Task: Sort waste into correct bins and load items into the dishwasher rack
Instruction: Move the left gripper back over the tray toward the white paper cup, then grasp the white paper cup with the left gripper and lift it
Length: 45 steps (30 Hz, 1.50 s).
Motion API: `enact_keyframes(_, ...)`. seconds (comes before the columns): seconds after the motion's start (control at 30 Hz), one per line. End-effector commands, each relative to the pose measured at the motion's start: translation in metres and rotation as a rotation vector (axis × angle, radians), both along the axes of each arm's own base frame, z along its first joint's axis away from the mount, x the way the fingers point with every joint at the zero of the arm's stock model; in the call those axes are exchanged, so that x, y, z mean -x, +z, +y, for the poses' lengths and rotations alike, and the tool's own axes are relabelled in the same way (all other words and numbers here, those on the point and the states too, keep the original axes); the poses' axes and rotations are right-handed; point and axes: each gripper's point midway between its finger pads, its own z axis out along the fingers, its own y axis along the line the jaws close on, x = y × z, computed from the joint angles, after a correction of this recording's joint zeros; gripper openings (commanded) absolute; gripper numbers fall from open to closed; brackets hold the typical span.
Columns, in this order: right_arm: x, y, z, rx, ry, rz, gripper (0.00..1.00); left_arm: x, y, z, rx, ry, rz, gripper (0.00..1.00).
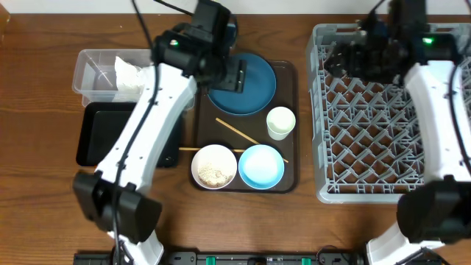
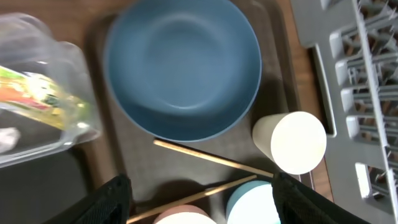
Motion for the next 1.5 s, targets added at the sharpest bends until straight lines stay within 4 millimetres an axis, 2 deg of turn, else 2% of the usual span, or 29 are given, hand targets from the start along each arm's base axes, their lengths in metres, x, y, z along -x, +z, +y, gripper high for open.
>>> enact_keyframes(0.0,0.01,0.04,-0.016,0.009,-0.014,-0.098,0.99,0.006,-0.016,-0.016,0.008,-0.028,0.052,0.75)
enact_keyframes(0.27,0.021,0.057,-0.027,0.019,-0.032,-0.13,0.99,0.016,-0.023,-0.037,0.0,-0.08,0.065,0.75)
enact_keyframes(0.73,0.032,0.048,-0.026,0.019,-0.033,-0.072,0.99,0.019,-0.023,-0.043,0.028,-0.01,0.091,0.75)
enact_keyframes(0.93,0.033,0.048,-0.026,0.019,-0.033,-0.068,0.99,0.025,-0.024,-0.051,0.025,-0.031,0.095,0.75)
enact_keyframes(1.1,0.035,0.047,-0.026,0.018,-0.033,-0.06,0.99,0.035,-0.037,-0.055,0.007,-0.044,0.129,0.75)
enact_keyframes(1.3,0.035,0.046,-0.026,0.018,-0.033,-0.057,0.99,0.038,-0.057,-0.055,0.0,0.004,0.189,0.75)
enact_keyframes(1.47,0.036,0.046,-0.026,0.018,-0.033,-0.054,0.99,0.038,-0.059,-0.059,0.017,0.032,0.204,0.74)
